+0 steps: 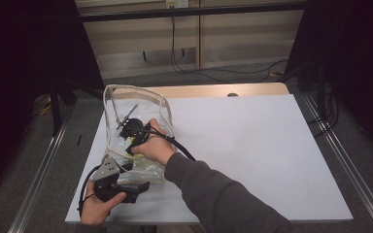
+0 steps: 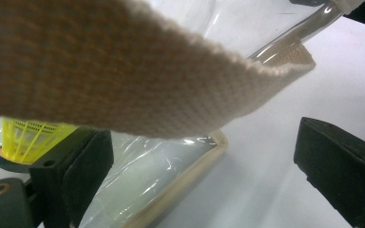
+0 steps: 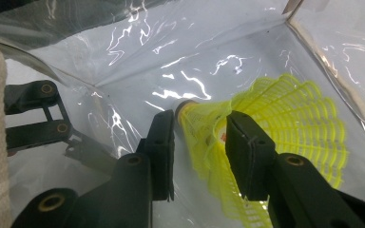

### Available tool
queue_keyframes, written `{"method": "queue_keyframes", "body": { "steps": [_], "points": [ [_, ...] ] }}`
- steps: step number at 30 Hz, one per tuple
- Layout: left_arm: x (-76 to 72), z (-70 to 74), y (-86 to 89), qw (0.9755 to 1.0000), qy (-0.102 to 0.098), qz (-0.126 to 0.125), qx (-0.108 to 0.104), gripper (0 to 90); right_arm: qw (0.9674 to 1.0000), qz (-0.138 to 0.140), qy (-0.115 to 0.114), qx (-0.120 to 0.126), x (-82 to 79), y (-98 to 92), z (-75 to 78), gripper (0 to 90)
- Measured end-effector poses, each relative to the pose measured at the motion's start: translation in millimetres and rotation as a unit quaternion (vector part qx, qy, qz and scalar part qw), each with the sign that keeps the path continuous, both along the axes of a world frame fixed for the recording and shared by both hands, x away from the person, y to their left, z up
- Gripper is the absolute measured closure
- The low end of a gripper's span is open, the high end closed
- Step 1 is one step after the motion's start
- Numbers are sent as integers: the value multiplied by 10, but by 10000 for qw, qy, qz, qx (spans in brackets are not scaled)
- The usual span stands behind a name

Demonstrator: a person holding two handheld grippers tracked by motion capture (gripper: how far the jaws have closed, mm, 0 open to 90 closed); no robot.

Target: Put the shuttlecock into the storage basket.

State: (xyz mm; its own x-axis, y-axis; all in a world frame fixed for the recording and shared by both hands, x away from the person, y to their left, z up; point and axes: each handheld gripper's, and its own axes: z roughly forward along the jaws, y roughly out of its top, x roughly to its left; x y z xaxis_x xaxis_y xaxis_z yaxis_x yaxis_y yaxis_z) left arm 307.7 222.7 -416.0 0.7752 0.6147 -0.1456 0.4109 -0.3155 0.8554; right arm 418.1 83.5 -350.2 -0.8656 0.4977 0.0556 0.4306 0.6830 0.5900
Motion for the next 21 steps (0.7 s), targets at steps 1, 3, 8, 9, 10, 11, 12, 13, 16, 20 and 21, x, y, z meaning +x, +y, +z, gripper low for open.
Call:
{"method": "queue_keyframes", "body": {
  "steps": [1, 3, 8, 9, 10, 11, 12, 13, 16, 20, 21],
  "points": [
    [0, 0, 0, 10000, -1, 2, -2, 58, 10000, -5, 7, 2, -1, -1, 0, 624],
    [0, 2, 2, 10000, 3, -4, 10, 57, 10000, -7, 12, 7, -5, -3, 2, 622],
    [1, 4, 3, 10000, -8, -10, 15, 58, 10000, -31, 45, 38, -4, -17, 13, 606],
    [2, 4, 3, 10000, -7, -10, 12, 57, 10000, -43, 36, 36, -5, -20, 17, 602],
    [1, 4, 2, 10000, -6, -4, 5, 58, 10000, -37, 35, 42, -5, -23, 20, 601],
    [1, 4, 1, 10000, -11, -2, 5, 57, 10000, -51, 36, 48, -6, -26, 23, 601],
    [1, 4, 1, 10000, -12, -1, -5, 58, 10000, -48, 29, 52, -6, -30, 24, 601],
    [0, 3, 0, 10000, -13, 1, -6, 57, 10000, -39, 32, 52, -7, -31, 24, 600],
    [0, 5, 2, 10000, -4, -4, 2, 57, 10000, -58, 38, 69, -8, -35, 28, 598],
    [1, 5, 1, 10000, -8, -2, 4, 58, 9999, -72, 46, 72, -5, -42, 32, 584],
    [1, 5, 2, 10000, -8, -3, 2, 58, 9999, -72, 58, 78, -6, -44, 34, 585]
  ]
}}
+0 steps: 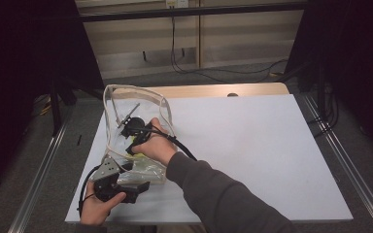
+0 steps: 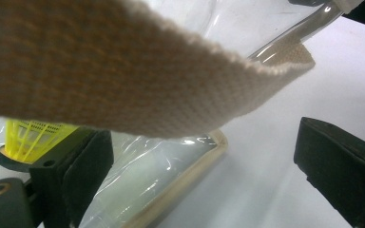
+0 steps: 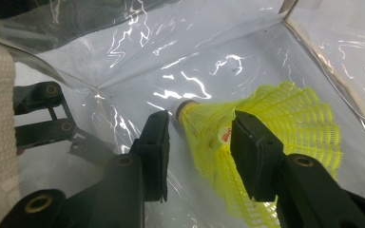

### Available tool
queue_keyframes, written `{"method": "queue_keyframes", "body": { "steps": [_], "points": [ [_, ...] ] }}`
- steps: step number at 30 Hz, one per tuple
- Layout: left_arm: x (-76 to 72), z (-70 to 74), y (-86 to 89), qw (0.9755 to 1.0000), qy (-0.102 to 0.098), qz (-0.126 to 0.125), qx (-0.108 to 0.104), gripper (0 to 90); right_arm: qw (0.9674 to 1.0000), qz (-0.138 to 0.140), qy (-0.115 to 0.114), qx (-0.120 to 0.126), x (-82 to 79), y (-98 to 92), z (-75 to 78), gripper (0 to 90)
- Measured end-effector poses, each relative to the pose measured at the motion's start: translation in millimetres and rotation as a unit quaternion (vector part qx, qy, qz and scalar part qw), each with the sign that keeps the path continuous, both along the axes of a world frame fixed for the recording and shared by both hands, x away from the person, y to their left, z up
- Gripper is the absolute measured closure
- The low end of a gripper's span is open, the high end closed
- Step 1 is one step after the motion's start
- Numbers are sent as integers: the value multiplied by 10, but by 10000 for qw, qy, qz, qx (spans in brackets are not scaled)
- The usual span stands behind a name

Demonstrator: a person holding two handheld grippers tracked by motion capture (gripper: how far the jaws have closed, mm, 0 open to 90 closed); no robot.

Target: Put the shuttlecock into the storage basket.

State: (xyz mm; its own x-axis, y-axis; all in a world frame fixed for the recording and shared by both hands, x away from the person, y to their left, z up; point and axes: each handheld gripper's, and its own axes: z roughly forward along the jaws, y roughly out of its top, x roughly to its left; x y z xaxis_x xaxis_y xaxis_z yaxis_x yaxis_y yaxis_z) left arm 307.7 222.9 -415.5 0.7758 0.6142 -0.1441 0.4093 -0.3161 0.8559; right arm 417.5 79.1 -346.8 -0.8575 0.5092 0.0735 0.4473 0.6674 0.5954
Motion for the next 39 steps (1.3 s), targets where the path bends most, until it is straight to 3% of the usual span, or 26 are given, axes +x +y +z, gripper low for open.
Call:
{"method": "queue_keyframes", "body": {
  "steps": [39],
  "points": [
    [-5, 6, -7, 10000, -10, 12, 6, 58, 9998, -197, 36, 16, -4, -125, 62, 554]
  ]
}}
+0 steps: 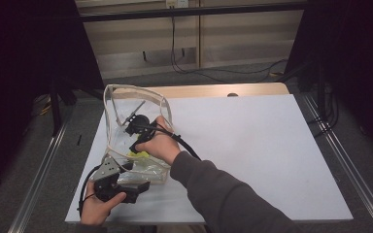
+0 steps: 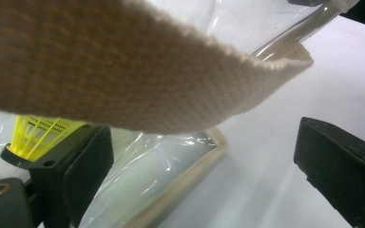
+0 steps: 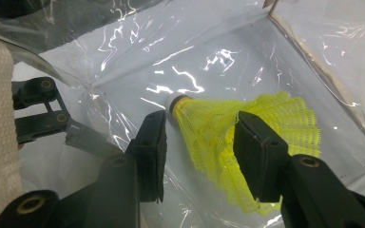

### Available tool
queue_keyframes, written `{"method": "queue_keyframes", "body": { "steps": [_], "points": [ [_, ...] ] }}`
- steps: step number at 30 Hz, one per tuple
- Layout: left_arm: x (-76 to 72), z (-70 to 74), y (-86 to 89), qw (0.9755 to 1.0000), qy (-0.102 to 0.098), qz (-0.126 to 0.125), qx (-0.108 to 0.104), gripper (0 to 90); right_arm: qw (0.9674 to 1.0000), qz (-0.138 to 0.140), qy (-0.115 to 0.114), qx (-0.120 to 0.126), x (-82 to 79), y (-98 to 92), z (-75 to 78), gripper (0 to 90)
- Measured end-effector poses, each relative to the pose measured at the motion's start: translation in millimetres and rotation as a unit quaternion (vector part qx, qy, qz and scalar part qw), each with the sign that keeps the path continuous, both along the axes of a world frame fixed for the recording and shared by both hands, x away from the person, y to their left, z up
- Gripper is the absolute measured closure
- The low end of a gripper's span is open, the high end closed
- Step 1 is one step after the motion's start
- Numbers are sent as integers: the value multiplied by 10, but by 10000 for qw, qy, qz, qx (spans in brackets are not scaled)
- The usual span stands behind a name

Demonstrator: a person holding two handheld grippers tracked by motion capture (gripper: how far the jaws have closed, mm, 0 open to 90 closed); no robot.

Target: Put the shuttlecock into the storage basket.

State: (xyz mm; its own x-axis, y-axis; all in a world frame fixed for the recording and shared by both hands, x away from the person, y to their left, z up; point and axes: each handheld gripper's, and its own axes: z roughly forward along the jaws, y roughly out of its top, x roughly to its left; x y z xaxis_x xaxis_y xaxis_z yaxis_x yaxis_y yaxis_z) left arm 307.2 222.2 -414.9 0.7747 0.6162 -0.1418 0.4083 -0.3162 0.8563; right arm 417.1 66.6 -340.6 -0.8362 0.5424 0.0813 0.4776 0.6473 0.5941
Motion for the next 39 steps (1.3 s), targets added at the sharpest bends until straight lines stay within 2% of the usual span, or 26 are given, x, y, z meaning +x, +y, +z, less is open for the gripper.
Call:
{"method": "queue_keyframes", "body": {
  "steps": [11, 18, 25, 32, 39],
  "points": [
    [1, -3, -3, 10000, 18, 9, 43, 56, 10000, -76, 19, -40, -13, -77, 28, 543],
    [2, -3, -6, 10000, -10, 21, -1, 53, 9998, -160, 33, -68, 6, -175, 5, 531],
    [2, -5, -6, 10000, -1, 18, 8, 53, 9999, -135, 20, 12, -8, -196, 30, 522],
    [4, -9, -8, 10000, 6, 20, 19, 53, 9999, -91, 29, 128, -34, -228, 58, 453],
    [5, -10, -12, 10000, 15, 16, 16, 53, 9997, -56, -19, 244, -97, -289, 158, 422]
  ]
}}
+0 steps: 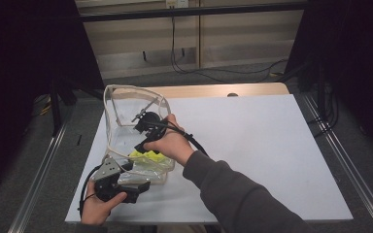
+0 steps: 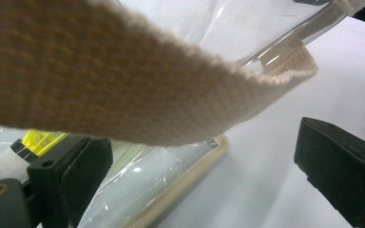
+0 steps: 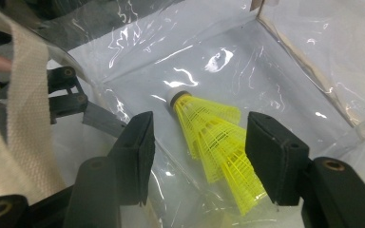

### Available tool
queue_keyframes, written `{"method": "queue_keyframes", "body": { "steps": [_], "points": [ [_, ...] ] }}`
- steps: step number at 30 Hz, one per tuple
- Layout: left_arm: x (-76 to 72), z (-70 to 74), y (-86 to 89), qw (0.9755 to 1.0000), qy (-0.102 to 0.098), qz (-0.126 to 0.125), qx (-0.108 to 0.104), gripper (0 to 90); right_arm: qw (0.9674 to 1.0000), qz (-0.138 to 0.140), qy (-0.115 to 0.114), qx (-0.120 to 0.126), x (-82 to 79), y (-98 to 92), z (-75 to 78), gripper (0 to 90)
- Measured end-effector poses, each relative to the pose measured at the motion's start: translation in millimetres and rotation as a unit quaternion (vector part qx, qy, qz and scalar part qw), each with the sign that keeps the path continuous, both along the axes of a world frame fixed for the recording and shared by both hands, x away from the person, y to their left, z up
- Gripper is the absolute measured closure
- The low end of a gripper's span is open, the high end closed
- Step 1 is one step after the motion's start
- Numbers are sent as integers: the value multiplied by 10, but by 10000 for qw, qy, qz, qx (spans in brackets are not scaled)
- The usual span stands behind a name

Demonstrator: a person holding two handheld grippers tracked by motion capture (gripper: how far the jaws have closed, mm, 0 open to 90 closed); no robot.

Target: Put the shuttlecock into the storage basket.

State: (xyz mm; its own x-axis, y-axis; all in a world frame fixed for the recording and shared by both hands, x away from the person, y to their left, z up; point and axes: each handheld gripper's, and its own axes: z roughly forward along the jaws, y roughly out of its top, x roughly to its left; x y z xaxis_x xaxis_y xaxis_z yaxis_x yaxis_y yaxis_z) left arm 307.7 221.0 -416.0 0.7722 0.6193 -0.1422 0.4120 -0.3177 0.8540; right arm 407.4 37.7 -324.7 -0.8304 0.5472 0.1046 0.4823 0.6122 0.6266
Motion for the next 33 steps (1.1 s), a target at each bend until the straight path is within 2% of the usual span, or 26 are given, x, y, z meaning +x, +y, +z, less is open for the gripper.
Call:
{"method": "queue_keyframes", "body": {
  "steps": [4, 12, 18, 33],
  "points": [
    [-2, 0, -1, 10000, 10, -8, 13, 53, 10000, 66, 44, 59, -36, -49, 57, 405],
    [-3, 1, -1, 10000, 10, -10, 20, 53, 9997, 156, -7, 201, -76, -155, 162, 376],
    [-4, 0, -1, 10000, 8, -6, 21, 53, 9996, 218, 16, 200, -111, -215, 181, 356],
    [-5, 1, -1, 10000, 5, -4, 26, 53, 9988, 253, 54, 421, -140, -408, 253, 298]
  ]
}}
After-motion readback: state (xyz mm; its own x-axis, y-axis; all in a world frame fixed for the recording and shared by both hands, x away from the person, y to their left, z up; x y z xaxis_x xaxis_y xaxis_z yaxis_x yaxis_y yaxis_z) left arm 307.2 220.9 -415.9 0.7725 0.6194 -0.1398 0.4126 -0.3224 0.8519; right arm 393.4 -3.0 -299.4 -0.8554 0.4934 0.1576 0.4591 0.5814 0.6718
